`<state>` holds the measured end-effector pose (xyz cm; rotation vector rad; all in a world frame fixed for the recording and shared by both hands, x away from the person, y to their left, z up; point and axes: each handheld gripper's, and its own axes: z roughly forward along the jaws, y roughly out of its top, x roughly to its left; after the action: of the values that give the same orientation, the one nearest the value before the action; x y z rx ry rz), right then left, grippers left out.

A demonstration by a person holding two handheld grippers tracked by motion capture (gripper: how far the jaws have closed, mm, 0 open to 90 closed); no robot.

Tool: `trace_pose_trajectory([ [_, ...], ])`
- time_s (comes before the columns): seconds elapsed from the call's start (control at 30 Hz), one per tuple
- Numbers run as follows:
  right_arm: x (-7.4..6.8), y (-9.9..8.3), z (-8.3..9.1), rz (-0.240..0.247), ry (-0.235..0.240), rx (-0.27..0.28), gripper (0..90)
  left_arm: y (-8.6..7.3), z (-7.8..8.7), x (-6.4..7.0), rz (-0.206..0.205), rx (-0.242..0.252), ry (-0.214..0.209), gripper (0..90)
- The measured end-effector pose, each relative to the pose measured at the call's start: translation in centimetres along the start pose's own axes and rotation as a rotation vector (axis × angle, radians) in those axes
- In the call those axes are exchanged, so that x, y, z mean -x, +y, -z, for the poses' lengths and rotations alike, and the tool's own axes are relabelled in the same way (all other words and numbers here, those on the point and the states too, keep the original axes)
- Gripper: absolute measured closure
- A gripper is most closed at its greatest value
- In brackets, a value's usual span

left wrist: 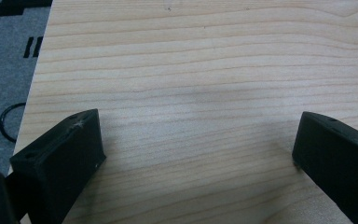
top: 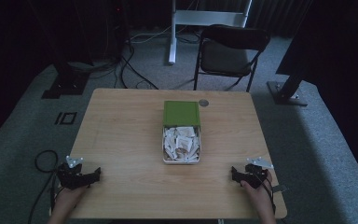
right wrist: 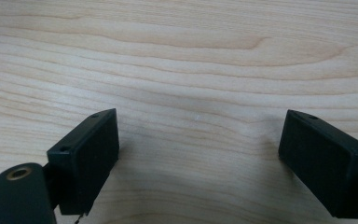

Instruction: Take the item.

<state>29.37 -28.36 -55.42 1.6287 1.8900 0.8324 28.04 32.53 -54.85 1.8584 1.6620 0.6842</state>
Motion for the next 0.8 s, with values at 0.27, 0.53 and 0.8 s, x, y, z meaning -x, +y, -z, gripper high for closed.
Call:
trace_pose_trajectory([
  [0.27,0.06,-0.03,0.03,0.012,0.011,-0.001,11.9,0.00,0.00,0.00,0.000,0.000,0.000,2.6],
  [0.53,0.19,-0.07,0.08,0.023,0.023,-0.002,11.9,0.00,0.00,0.00,0.000,0.001,-0.001,2.6],
  [0.8,0.22,-0.06,0.09,0.025,0.025,-0.003,11.8,0.00,0.00,0.00,0.000,0.001,-0.001,2.6],
])
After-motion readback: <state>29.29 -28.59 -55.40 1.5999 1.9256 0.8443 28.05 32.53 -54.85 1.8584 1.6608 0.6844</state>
